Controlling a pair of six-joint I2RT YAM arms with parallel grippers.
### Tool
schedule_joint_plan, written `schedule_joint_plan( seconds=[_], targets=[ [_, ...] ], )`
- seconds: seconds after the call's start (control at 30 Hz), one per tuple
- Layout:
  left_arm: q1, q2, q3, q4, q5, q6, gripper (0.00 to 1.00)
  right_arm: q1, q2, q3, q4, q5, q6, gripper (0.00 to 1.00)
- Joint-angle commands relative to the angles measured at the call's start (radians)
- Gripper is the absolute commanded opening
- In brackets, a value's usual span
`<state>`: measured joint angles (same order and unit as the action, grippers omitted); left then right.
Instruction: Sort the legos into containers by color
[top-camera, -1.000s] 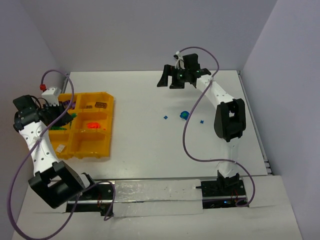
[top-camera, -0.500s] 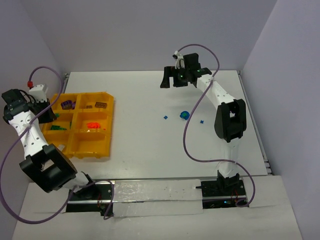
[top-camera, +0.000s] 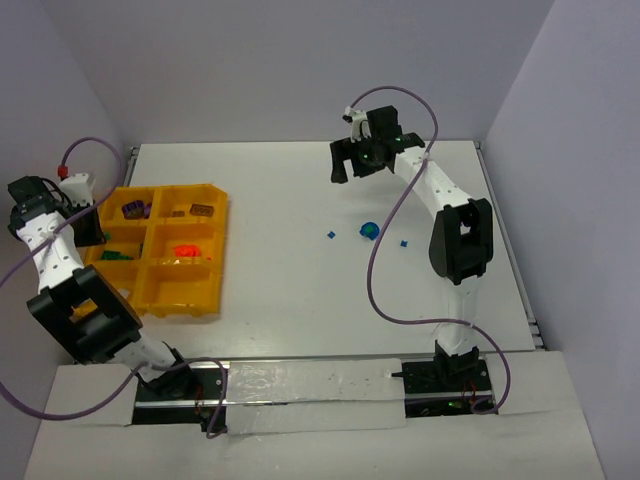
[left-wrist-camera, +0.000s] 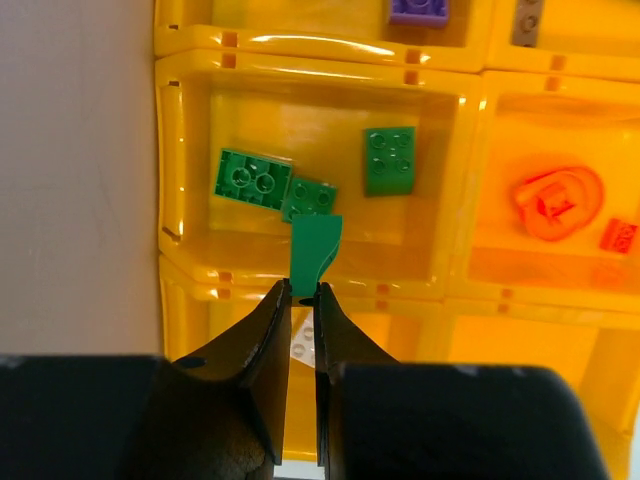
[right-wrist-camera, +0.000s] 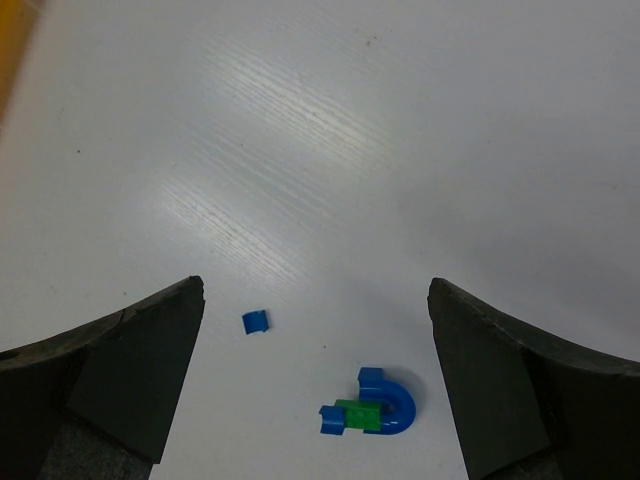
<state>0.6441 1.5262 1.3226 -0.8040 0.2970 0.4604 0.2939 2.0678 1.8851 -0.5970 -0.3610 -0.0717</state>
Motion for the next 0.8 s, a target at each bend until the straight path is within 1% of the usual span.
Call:
schedule_joint_plan(
  seconds=[0.0,0.17,0.33,0.4,0.47,0.5,0.6,0.7,0.77],
  targets=[
    [0.006,0.061,0.064,0.017,-0.025,0.047,0.03,-0.009,-0.008,0.005,-0.018,0.039,-0.034,1.0],
    [0.006,0.152,0.114,0.016,-0.023,0.054,0.07,-0.009,0.001,-0.007,-0.024,0.053,-0.022,1.0],
    [-0.002,0.212,0.163,0.015,-0.013,0.066,0.18,-0.009,-0.006,-0.019,-0.035,0.054,-0.031,1.0],
    [-0.011,0.229,0.184,0.009,-0.009,0.07,0.29,-0.009,-0.016,-0.037,-0.038,0.056,-0.041,1.0],
    [-0.019,0.232,0.188,0.005,-0.007,0.074,0.38,-0.01,-0.022,-0.05,-0.038,0.06,-0.045,1.0],
    [-0.025,0.23,0.185,0.003,-0.006,0.08,0.44,-0.013,-0.029,-0.063,-0.04,0.06,-0.05,1.0],
    [-0.035,0.209,0.169,0.01,-0.002,0.088,0.53,-0.018,-0.041,-0.089,-0.043,0.063,-0.059,1.0],
    [-0.04,0.182,0.149,0.017,0.014,0.093,0.54,-0.024,-0.068,-0.119,-0.043,0.058,-0.075,1.0],
    [-0.042,0.132,0.128,0.033,0.047,0.105,0.54,-0.03,-0.099,-0.159,-0.048,0.045,-0.104,0.99]
  ],
)
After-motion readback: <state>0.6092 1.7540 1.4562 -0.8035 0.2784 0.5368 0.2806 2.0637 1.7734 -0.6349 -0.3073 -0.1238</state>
